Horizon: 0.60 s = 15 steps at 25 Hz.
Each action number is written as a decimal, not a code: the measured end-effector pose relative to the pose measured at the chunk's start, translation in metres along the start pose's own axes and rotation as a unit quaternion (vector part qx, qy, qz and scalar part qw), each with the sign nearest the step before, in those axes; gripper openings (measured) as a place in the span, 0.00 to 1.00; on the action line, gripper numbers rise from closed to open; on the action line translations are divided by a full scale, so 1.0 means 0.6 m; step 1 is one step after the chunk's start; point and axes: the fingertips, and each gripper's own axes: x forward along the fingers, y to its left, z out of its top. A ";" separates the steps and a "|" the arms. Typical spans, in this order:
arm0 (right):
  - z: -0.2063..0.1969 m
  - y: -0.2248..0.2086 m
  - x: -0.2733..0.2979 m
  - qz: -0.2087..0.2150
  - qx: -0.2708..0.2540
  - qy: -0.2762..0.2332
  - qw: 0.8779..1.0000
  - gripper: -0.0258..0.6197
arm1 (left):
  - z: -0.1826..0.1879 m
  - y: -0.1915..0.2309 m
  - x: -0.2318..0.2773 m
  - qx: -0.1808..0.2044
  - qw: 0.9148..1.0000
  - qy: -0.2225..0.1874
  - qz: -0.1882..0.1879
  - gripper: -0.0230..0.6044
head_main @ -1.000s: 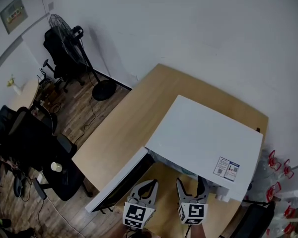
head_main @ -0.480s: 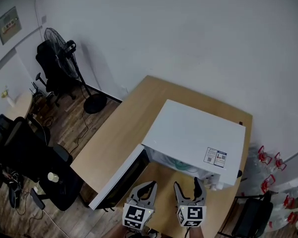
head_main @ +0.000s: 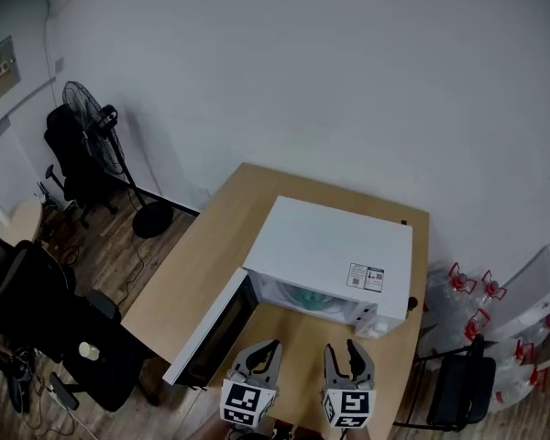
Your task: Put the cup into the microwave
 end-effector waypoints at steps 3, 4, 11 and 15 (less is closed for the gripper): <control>0.006 -0.001 -0.036 -0.013 0.004 -0.005 1.000 0.31 | 0.010 -0.017 -0.018 0.005 1.000 -0.006 -0.012 0.07; 0.008 -0.001 -0.048 -0.016 0.005 -0.007 1.000 0.30 | 0.012 -0.024 -0.023 0.007 1.000 -0.008 -0.016 0.07; 0.021 0.010 -0.115 -0.027 0.005 -0.020 0.999 0.21 | 0.011 -0.066 -0.061 0.015 0.999 -0.014 -0.039 0.07; 0.012 0.015 -0.140 -0.032 0.007 -0.018 0.999 0.16 | 0.007 -0.083 -0.080 0.017 0.999 -0.015 -0.046 0.07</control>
